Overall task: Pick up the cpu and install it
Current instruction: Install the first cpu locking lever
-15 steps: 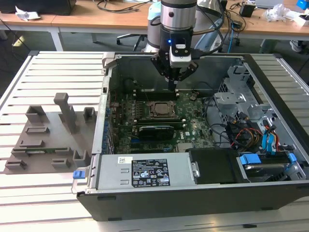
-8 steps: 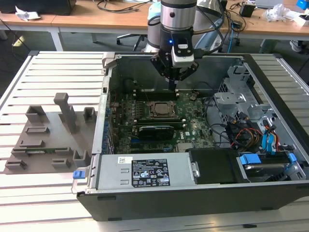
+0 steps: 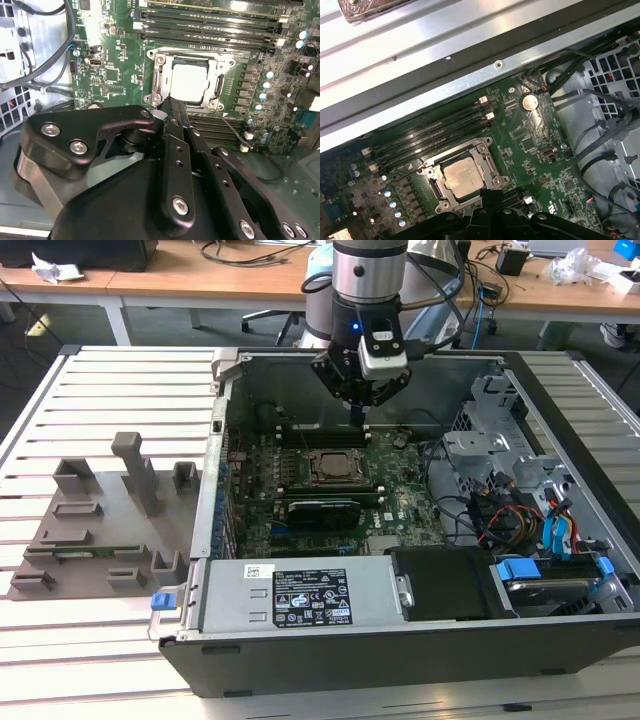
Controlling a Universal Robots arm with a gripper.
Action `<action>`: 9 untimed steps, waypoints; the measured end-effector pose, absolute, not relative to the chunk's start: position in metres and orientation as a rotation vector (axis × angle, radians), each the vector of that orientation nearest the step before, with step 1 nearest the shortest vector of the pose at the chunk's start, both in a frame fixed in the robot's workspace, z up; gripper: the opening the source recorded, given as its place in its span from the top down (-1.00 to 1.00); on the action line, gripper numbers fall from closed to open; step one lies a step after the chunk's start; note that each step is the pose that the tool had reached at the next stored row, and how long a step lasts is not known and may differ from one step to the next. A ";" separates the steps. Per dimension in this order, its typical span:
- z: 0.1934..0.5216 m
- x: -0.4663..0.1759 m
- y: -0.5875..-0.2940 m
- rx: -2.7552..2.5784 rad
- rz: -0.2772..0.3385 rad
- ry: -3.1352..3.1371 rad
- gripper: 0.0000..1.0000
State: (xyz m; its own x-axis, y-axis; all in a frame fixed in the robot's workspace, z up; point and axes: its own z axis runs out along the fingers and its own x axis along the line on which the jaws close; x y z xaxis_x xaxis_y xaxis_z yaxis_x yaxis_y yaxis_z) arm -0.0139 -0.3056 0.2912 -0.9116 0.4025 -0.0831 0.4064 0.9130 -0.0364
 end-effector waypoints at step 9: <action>0.291 -0.014 -0.306 0.491 -0.076 3.025 0.79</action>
